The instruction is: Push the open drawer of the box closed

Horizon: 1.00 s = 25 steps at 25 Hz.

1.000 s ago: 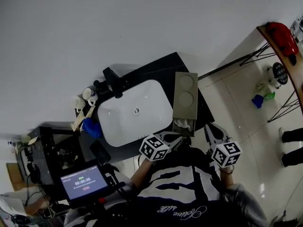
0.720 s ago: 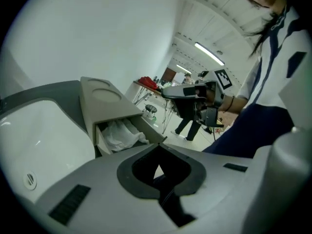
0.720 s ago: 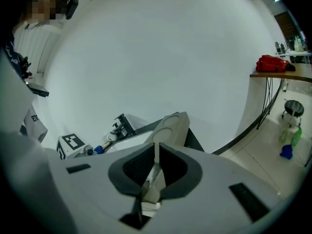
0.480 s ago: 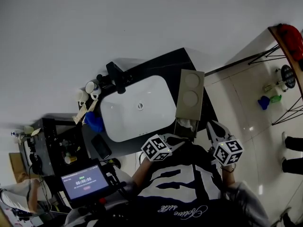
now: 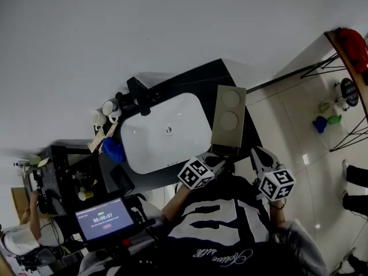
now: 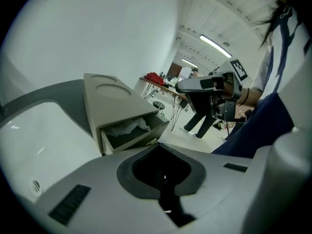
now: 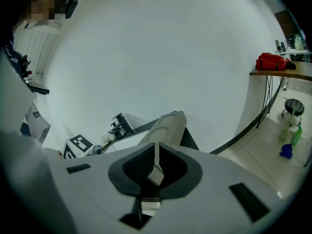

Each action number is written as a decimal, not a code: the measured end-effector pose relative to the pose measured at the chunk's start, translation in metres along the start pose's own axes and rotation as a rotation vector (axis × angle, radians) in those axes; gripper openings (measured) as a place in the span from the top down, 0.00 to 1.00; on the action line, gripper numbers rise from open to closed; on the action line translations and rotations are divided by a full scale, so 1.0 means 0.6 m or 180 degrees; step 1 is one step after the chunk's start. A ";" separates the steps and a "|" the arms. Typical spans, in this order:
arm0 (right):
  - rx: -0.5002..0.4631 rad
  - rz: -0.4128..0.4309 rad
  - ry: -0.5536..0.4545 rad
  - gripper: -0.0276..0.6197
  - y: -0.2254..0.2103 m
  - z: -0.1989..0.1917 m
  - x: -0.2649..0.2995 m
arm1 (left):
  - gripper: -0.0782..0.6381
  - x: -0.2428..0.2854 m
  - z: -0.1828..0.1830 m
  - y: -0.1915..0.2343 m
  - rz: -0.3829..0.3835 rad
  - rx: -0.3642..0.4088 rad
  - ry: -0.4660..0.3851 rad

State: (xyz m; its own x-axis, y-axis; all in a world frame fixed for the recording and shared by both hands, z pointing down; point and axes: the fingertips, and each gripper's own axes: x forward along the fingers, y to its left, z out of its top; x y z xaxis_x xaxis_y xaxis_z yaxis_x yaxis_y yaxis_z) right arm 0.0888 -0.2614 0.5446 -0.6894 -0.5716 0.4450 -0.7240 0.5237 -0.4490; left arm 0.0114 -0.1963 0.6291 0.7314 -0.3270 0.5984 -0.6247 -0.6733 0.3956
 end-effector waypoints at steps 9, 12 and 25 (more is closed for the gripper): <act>0.0009 -0.0123 -0.0063 0.93 -0.017 0.008 -0.023 | 0.89 0.010 0.034 0.021 0.0102 -0.0029 -0.0150; 0.0009 -0.0138 -0.0080 0.93 -0.014 0.007 -0.028 | 0.89 0.013 0.043 0.027 0.0137 -0.0070 -0.0223; 0.0021 -0.0262 -0.0244 0.93 0.047 -0.042 -0.072 | 0.89 -0.044 0.049 -0.023 0.0071 -0.0165 -0.0645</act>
State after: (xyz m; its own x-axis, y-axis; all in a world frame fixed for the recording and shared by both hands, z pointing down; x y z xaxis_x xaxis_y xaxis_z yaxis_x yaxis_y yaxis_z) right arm 0.0978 -0.2061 0.5323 -0.6236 -0.6592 0.4201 -0.7777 0.4689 -0.4187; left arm 0.0092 -0.1979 0.5873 0.7540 -0.4718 0.4571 -0.6508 -0.6309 0.4223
